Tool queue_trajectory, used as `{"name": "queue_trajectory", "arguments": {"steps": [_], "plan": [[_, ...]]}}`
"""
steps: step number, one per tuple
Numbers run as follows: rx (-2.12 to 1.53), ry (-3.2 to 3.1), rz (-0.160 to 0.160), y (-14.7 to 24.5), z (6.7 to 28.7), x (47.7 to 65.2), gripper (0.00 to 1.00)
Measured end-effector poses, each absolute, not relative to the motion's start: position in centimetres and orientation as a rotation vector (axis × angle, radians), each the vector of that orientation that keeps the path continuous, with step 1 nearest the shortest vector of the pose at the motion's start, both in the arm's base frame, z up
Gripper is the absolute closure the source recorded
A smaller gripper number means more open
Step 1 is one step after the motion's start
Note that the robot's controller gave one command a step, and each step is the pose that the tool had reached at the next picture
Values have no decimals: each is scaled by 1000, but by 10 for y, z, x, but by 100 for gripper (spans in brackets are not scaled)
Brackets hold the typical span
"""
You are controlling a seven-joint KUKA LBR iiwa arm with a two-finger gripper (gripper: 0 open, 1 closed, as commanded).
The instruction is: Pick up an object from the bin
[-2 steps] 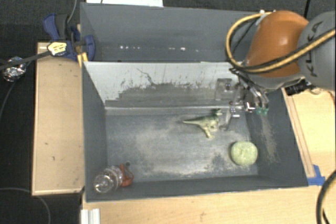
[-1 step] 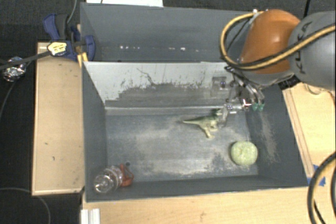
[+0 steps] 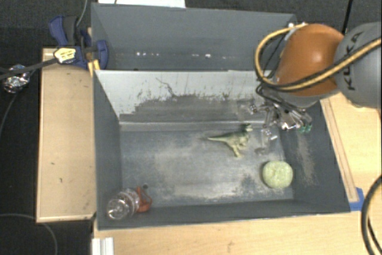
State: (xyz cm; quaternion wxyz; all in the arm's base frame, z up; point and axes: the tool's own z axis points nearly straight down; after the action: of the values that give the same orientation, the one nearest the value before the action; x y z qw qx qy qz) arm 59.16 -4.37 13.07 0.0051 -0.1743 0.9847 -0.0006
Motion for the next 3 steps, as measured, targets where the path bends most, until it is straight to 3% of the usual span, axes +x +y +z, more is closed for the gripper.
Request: {"name": "queue_trajectory", "arguments": {"steps": [1,2,3], "plan": [[-685,3059,-1,-44,89,591,0],[-392,3106,0,-50,73,587,100],[-393,3106,0,-50,73,587,100]]}}
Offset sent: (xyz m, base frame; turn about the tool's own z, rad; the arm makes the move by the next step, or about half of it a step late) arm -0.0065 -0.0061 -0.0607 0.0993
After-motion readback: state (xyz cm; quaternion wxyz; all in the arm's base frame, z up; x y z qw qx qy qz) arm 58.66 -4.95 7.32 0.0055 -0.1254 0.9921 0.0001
